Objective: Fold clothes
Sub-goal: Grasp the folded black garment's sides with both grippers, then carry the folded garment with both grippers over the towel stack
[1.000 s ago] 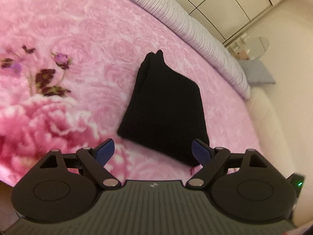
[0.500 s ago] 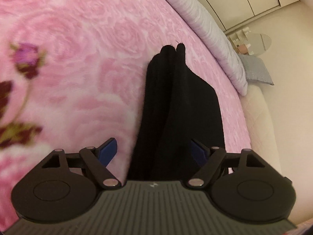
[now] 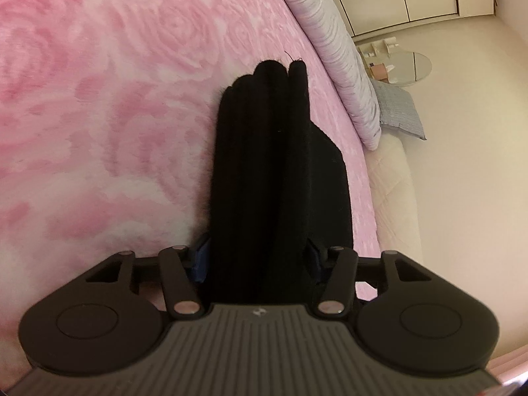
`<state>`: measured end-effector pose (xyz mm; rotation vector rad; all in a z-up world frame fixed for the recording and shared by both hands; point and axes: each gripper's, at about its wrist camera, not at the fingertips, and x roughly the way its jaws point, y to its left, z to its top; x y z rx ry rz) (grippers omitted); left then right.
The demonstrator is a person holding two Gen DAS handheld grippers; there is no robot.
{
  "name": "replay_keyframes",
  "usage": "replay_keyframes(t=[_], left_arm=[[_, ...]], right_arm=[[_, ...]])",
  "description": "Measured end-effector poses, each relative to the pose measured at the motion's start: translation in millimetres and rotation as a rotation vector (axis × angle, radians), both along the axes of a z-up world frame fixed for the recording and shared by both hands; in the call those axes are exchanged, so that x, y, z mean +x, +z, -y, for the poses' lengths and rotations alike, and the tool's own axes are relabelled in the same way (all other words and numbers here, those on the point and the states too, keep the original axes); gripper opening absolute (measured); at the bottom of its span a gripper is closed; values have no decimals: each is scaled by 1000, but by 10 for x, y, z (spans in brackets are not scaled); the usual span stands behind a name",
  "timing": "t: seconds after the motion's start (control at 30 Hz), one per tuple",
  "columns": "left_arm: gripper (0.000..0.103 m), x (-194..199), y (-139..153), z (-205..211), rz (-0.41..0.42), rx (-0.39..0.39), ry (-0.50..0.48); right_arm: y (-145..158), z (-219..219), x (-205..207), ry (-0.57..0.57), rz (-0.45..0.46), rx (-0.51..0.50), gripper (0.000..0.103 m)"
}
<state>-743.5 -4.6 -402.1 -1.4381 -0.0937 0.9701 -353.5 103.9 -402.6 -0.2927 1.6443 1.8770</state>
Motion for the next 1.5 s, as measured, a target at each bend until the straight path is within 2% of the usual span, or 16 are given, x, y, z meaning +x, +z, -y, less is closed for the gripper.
replay_keyframes(t=[0.1, 0.17, 0.27, 0.37, 0.47, 0.57, 0.67, 0.8, 0.93, 1.1, 1.27, 1.5], left_arm=[[46, 23, -18, -81, 14, -5, -18], [43, 37, -20, -128, 14, -9, -32], [39, 46, -15, -187, 11, -18, -47], [34, 63, 15, -240, 14, -37, -52], [30, 69, 135, -262, -3, -63, -46], [29, 31, 398, -262, -13, -91, -32], [29, -67, 753, -211, -9, -123, -14], [29, -248, 1413, 12, -21, -140, 43], [29, -506, 2043, 287, -36, -135, 138], [29, -1094, 2525, 727, -43, -100, 252], [29, -1959, 2819, 1140, -65, -63, 326], [29, -3811, 3103, 1368, -110, -14, 302]], right_arm=[[-5, -97, -119, 44, 7, 5, 77], [-16, -163, -232, 81, 19, 12, 62], [-45, -252, -345, 115, 26, 16, 56], [-69, -245, -294, 95, -4, -11, 48], [69, -208, -311, 72, -5, -39, 45], [240, -186, -346, 54, -6, -71, 43], [568, -118, -384, 39, -51, -110, 42], [1070, -23, -505, 40, -95, -161, 42], [1592, 23, -763, 95, -143, -193, 42], [2123, 83, -1337, 210, -166, -180, 42], [2440, 247, -2277, 288, -186, -142, 42], [2663, 616, -4007, 273, -217, -95, 42]])
